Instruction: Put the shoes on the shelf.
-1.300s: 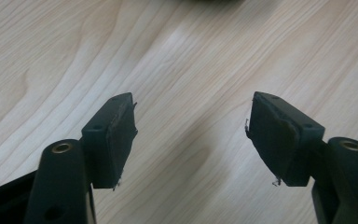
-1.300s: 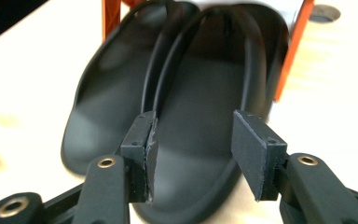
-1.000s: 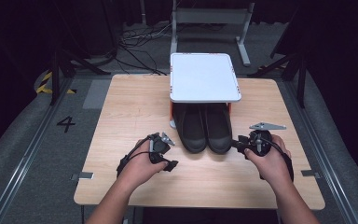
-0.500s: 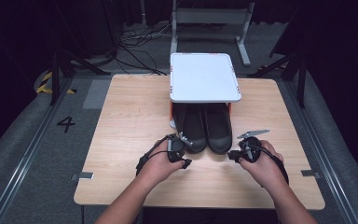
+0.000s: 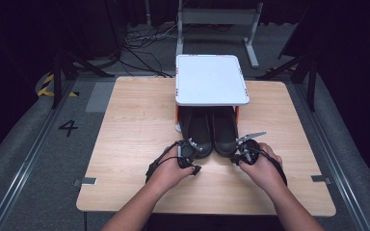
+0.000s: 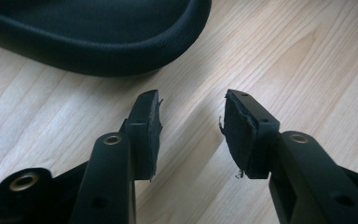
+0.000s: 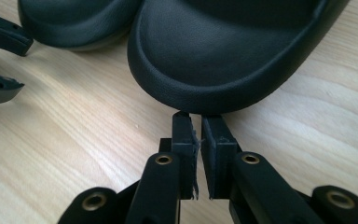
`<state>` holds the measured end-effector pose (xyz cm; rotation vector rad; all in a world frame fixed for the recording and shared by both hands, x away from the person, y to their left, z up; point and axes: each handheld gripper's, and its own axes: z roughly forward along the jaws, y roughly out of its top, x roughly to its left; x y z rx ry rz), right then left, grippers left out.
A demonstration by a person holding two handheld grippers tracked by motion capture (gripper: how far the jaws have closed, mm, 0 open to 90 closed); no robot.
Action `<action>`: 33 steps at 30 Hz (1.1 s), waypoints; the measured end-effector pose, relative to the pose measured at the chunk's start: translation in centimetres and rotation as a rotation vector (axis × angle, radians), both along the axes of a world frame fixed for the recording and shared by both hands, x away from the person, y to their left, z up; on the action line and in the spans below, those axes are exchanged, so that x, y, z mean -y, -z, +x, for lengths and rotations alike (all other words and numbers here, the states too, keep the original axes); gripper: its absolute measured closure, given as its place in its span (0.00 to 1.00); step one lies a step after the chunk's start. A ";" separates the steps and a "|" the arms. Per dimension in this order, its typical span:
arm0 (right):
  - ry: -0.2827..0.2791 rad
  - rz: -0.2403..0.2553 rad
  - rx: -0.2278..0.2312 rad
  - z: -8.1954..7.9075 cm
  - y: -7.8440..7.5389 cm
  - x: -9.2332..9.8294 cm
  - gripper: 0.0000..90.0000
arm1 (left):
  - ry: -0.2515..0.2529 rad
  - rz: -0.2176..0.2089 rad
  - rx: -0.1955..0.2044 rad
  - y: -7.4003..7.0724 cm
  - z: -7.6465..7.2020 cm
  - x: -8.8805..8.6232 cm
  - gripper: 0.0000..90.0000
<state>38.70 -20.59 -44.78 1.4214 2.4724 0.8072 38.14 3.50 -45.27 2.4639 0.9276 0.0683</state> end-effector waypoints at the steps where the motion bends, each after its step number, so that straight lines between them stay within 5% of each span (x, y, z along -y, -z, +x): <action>1: 0.001 0.000 0.004 0.1 0.0 -0.1 0.93 | -0.002 -0.006 -0.001 0.0 -0.1 0.1 0.61; 4: 0.017 0.012 0.031 0.4 0.0 -0.6 0.89 | 0.012 0.003 -0.005 -0.1 -0.2 0.7 0.60; 8: 0.014 -0.004 -0.006 0.4 0.1 -0.8 0.87 | 0.002 0.004 -0.008 -0.2 0.0 1.3 0.60; 20: -0.027 0.082 -0.035 -0.4 -0.8 -1.0 0.86 | 0.003 0.019 -0.047 -0.1 0.7 3.3 0.72; 25: -0.007 0.091 -0.023 -0.3 -0.9 -0.6 0.87 | -0.047 0.038 0.021 -0.3 1.9 2.8 0.74; 29: 0.006 0.095 -0.021 0.0 -0.9 -0.5 0.91 | -0.063 0.002 -0.001 -0.3 2.8 2.3 0.79; 33: -0.003 0.082 -0.036 0.5 -0.5 -0.9 1.00 | -0.074 0.005 0.020 -0.2 3.3 2.2 0.82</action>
